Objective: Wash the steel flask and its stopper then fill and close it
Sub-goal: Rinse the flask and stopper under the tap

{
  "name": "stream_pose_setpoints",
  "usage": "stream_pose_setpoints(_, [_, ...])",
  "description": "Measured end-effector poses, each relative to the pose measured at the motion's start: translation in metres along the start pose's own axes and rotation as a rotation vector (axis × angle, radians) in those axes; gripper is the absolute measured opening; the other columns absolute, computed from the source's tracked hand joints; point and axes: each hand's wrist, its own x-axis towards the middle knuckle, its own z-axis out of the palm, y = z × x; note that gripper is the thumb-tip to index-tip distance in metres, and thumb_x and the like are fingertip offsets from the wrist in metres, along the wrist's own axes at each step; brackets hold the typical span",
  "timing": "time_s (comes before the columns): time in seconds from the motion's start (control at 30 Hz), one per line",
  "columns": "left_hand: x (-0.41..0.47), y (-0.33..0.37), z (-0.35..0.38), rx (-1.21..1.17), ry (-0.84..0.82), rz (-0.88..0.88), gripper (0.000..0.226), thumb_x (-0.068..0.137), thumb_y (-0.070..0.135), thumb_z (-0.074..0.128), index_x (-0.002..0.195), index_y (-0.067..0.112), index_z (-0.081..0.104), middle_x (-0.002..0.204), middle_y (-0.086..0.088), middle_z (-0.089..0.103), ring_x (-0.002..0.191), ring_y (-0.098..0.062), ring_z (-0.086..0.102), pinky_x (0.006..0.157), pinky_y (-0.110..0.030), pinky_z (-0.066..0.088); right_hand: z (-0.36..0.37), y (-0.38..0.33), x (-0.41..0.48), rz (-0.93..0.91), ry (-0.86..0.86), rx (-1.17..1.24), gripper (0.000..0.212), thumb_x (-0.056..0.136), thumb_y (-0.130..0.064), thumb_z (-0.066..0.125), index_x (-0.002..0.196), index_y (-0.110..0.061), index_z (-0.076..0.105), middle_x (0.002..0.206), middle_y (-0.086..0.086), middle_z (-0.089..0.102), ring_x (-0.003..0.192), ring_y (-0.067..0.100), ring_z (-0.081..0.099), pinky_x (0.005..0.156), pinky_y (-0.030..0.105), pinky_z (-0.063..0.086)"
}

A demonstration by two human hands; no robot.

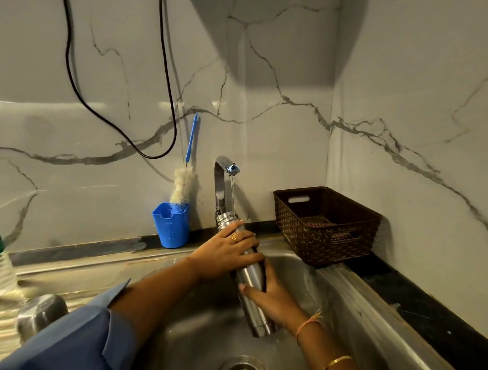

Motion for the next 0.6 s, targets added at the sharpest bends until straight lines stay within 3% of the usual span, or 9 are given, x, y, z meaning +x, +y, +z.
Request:
stream_pose_setpoints(0.07, [0.000,-0.003,-0.002,0.043,0.027,0.046,0.084,0.051,0.027,0.088,0.126,0.031,0.049,0.124,-0.004,0.061,0.121,-0.025,0.054,0.107,-0.052,0.028,-0.001,0.003,0.001,0.037,-0.023,0.009,0.083,0.084,-0.037,0.066,0.147,-0.034,0.011,0.131,-0.001,0.046,0.111,0.016,0.052,0.084,0.025,0.046])
stream_pose_setpoints(0.13, [0.000,-0.003,0.001,0.066,0.044,0.027,0.084,0.053,0.027,0.087,0.127,0.030,0.047,0.127,-0.003,0.059,0.125,-0.026,0.050,0.108,-0.052,0.027,-0.002,0.004,0.003,0.052,-0.020,0.032,0.077,0.082,-0.037,0.069,0.143,-0.032,0.023,0.121,-0.005,0.052,0.106,0.015,0.056,0.087,0.029,0.048])
stream_pose_setpoints(0.27, [-0.007,0.003,0.015,0.021,0.085,-0.184,0.084,0.061,0.028,0.082,0.134,0.024,0.040,0.138,-0.010,0.047,0.130,-0.031,0.045,0.107,-0.054,0.029,-0.002,0.005,0.003,0.092,0.007,0.096,0.065,0.077,-0.032,0.075,0.130,-0.027,0.038,0.105,-0.007,0.057,0.094,0.012,0.059,0.075,0.024,0.049])
stream_pose_setpoints(0.37, [-0.016,0.003,0.025,-0.171,0.158,-0.483,0.094,0.062,0.019,0.081,0.141,0.021,0.032,0.145,-0.015,0.028,0.130,-0.039,0.039,0.103,-0.055,0.033,-0.003,0.006,0.002,0.091,0.033,0.070,0.061,0.074,-0.028,0.078,0.122,-0.021,0.041,0.099,-0.009,0.057,0.087,0.007,0.059,0.069,0.019,0.047])
stream_pose_setpoints(0.47, [-0.020,0.001,0.022,-0.515,0.249,-0.880,0.086,0.079,-0.001,0.061,0.148,0.025,0.017,0.153,-0.009,0.014,0.138,-0.035,0.024,0.111,-0.048,0.026,-0.003,0.005,0.001,0.084,0.050,0.050,0.063,0.073,-0.025,0.079,0.121,-0.021,0.039,0.102,-0.008,0.057,0.089,0.008,0.059,0.075,0.021,0.048])
stream_pose_setpoints(0.53, [-0.018,-0.003,0.016,-0.759,0.275,-1.125,0.079,0.085,-0.008,0.048,0.150,0.022,0.014,0.154,-0.009,0.015,0.138,-0.029,0.023,0.114,-0.041,0.021,-0.001,0.005,0.002,0.068,0.067,0.042,0.069,0.072,-0.026,0.079,0.125,-0.021,0.036,0.112,-0.003,0.057,0.096,0.013,0.059,0.083,0.027,0.048])
stream_pose_setpoints(0.6, [-0.014,-0.010,0.015,-0.951,0.243,-1.297,0.071,0.085,-0.011,0.046,0.147,0.013,0.022,0.148,-0.011,0.028,0.133,-0.028,0.033,0.112,-0.040,0.028,0.000,0.004,0.002,0.058,0.057,0.037,0.072,0.072,-0.026,0.079,0.128,-0.021,0.034,0.117,-0.001,0.056,0.101,0.016,0.058,0.087,0.030,0.048])
